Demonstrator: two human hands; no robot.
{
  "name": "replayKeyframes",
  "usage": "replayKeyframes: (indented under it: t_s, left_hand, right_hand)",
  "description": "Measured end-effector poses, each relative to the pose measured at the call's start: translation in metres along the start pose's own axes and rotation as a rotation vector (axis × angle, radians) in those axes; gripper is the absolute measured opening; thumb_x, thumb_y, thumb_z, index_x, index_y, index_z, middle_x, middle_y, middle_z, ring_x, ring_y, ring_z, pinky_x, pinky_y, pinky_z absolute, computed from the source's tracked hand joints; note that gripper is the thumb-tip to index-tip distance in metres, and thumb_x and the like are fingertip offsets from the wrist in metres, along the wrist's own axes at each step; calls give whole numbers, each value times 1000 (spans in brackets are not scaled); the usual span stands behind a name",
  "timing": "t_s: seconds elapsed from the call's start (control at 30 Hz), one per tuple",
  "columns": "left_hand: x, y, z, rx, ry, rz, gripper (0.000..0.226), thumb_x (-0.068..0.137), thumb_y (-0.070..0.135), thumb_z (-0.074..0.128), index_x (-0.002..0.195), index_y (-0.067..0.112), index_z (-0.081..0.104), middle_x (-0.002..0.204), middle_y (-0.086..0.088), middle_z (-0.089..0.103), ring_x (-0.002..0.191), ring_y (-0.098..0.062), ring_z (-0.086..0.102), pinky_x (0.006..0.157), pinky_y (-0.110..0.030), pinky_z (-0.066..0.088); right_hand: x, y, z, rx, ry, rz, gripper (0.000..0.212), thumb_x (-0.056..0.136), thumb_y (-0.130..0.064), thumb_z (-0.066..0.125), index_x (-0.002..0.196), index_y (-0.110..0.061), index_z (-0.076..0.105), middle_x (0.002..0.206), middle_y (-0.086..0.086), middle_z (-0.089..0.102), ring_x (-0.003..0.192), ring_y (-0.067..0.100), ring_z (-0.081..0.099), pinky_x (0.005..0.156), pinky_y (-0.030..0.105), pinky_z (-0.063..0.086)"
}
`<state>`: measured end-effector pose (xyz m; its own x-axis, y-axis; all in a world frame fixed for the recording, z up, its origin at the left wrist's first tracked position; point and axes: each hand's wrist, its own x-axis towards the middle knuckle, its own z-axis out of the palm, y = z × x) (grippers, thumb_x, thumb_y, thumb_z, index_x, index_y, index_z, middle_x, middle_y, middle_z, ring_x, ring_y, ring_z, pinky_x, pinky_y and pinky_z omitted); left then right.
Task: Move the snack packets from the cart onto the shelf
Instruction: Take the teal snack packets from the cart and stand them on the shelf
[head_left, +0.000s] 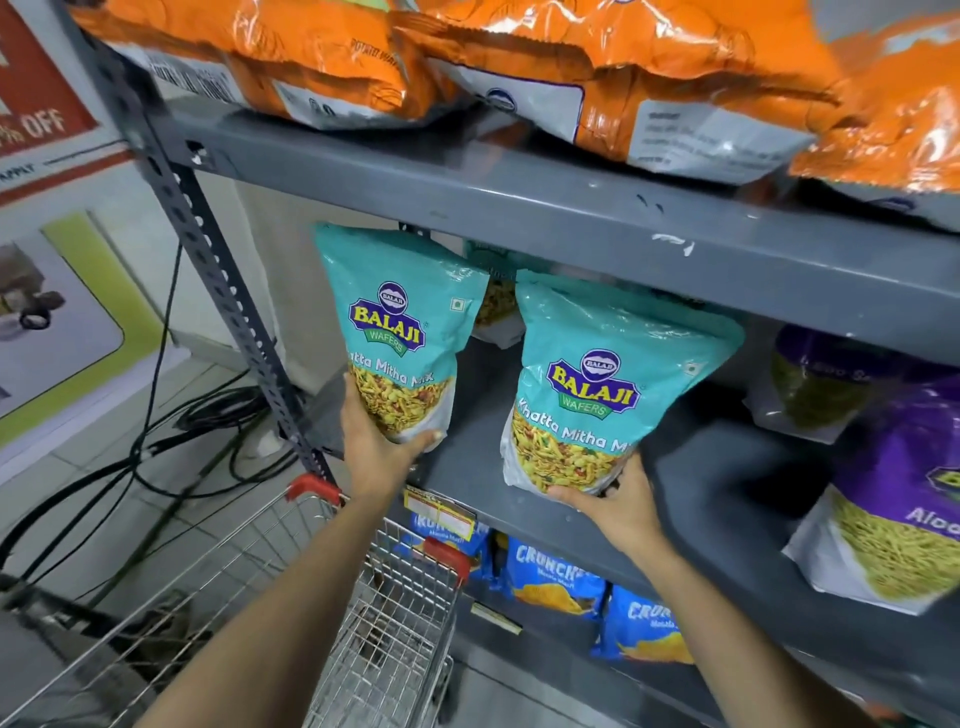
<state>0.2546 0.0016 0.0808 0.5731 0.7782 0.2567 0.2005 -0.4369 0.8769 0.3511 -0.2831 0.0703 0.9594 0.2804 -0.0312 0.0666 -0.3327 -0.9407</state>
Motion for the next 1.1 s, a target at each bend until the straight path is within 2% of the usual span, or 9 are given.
replayKeyframes:
  t_s: [0.13,0.27,0.53,0.67,0.73,0.83,0.97,1.03,1.1]
  left_hand:
    - [2,-1,8,-36,4,-9,133,46,38,95,151,27,13,151,-4,34,139,-23,34,109,-33,27]
    - [1,-4,9,-44,15,8,133,47,39,94,151,27,13,151,-4,34,139,-22,34,108,-30,26]
    - [-4,-1,8,-50,29,36,131,49,43,93,151,29,11,154,-3,30,142,-21,29,110,-32,26]
    - [-7,-3,7,-62,12,-26,131,52,38,93,152,27,9,157,-1,28,144,-22,30,109,-31,25]
    - [-8,-5,7,-67,1,-42,129,53,35,93,152,29,10,157,-1,31,143,-22,32,108,-31,26]
    - [-8,-3,8,-51,15,-49,129,52,36,93,152,28,12,155,-2,33,142,-22,34,107,-31,26]
    - [-13,1,7,-37,11,-83,130,53,36,93,152,19,12,158,-8,24,146,-23,24,116,-37,23]
    - [-26,6,6,-41,44,-85,122,58,34,91,151,13,15,157,-13,20,142,-13,22,115,-29,21]
    - [-46,13,8,-57,123,-44,95,69,28,85,143,8,29,145,-17,33,128,-6,33,112,-24,29]
  right_hand:
    - [-2,3,-9,-7,32,-7,100,28,-63,93,112,-67,37,109,-43,60,111,-3,60,96,41,57]
    - [-3,1,-10,0,33,-9,101,29,-61,94,112,-65,37,116,-29,63,115,3,61,97,43,56]
    - [-6,1,-8,29,20,-5,98,32,-56,94,112,-62,39,120,-22,63,115,4,62,98,37,55]
    - [-5,0,-8,43,0,-7,103,39,-44,96,125,-42,41,121,-19,63,115,6,61,97,36,55]
    - [-5,0,-10,40,2,1,104,41,-42,96,128,-39,40,123,-15,63,117,9,61,95,32,55]
    - [-5,2,-11,48,11,-6,104,41,-44,96,127,-41,39,121,-20,61,116,4,60,88,20,52]
    - [-5,3,-10,56,1,-2,107,37,-50,95,127,-44,37,123,-18,61,116,4,58,93,26,53]
    - [-5,4,-14,66,-26,2,108,36,-52,96,126,-46,36,126,-17,60,119,5,58,95,29,53]
    - [-7,6,-24,114,-50,-4,116,38,-46,98,135,-43,34,129,-21,59,122,0,56,96,26,52]
